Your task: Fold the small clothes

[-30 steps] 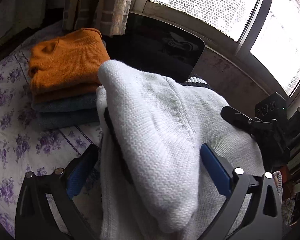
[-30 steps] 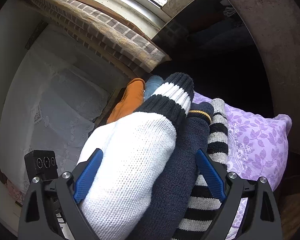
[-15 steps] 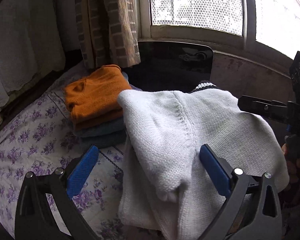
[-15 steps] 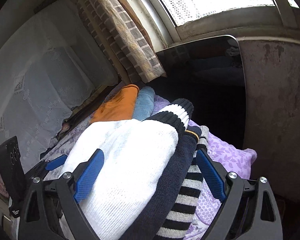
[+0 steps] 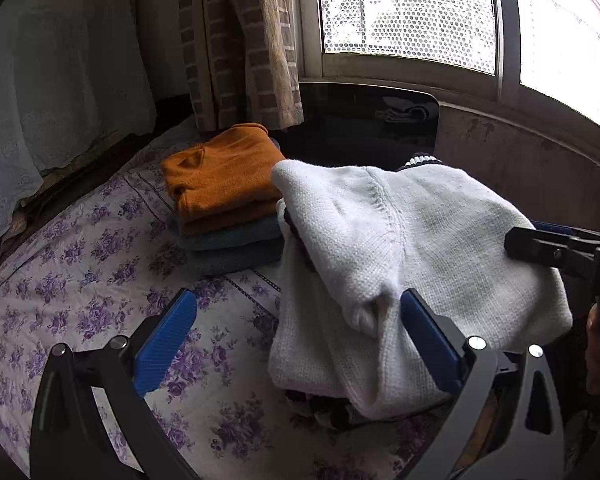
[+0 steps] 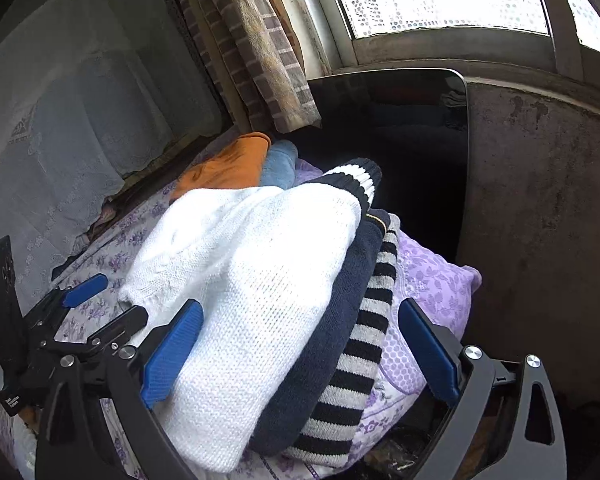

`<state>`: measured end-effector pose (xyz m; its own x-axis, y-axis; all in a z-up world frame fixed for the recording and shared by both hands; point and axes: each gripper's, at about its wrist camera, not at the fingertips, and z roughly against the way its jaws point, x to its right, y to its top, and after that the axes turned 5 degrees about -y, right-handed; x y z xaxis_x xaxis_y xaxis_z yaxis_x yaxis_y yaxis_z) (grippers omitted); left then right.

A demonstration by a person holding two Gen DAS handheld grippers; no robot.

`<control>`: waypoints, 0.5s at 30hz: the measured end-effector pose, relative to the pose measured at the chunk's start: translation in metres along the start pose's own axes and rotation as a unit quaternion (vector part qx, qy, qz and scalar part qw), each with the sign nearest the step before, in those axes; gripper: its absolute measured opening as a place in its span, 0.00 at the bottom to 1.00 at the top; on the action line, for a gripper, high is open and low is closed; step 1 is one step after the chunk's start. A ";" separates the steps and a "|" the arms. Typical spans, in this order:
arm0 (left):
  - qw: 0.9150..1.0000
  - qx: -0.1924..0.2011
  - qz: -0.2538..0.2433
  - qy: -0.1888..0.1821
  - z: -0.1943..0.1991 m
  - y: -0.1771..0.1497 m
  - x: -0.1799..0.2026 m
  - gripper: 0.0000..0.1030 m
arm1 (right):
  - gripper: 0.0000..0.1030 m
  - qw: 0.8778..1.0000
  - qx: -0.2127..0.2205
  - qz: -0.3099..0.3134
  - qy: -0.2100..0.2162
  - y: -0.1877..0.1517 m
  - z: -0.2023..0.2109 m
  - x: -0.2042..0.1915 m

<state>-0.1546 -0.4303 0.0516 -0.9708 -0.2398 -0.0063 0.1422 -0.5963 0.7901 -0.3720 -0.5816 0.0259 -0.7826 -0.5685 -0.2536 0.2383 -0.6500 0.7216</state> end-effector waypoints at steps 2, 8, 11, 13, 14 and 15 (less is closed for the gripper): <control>1.000 0.000 0.007 0.004 0.006 -0.004 0.001 0.96 | 0.96 0.999 -0.004 0.015 -0.035 -0.005 0.011 -0.011; 1.000 0.000 0.005 0.007 0.032 -0.013 0.013 0.96 | 0.96 0.996 -0.003 0.072 -0.052 -0.016 0.051 -0.040; 1.000 0.003 -0.003 0.014 0.046 -0.015 0.021 0.96 | 0.96 0.996 -0.007 0.072 -0.054 -0.020 0.069 -0.046; 1.000 0.005 -0.008 0.020 0.054 -0.014 0.025 0.96 | 0.96 0.996 -0.005 0.069 -0.058 -0.021 0.078 -0.046; 1.000 0.005 -0.010 0.022 0.057 -0.014 0.027 0.96 | 0.96 0.996 -0.004 0.067 -0.057 -0.021 0.082 -0.046; 1.000 0.005 -0.011 0.022 0.061 -0.014 0.029 0.96 | 0.96 0.996 -0.004 0.063 -0.055 -0.021 0.086 -0.045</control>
<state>-0.1964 -0.3823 0.0780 -0.9645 -0.2591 -0.0508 0.1179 -0.5949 0.7951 -0.3914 -0.4989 0.0773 -0.8042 -0.5877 -0.0881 0.3434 -0.5806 0.7382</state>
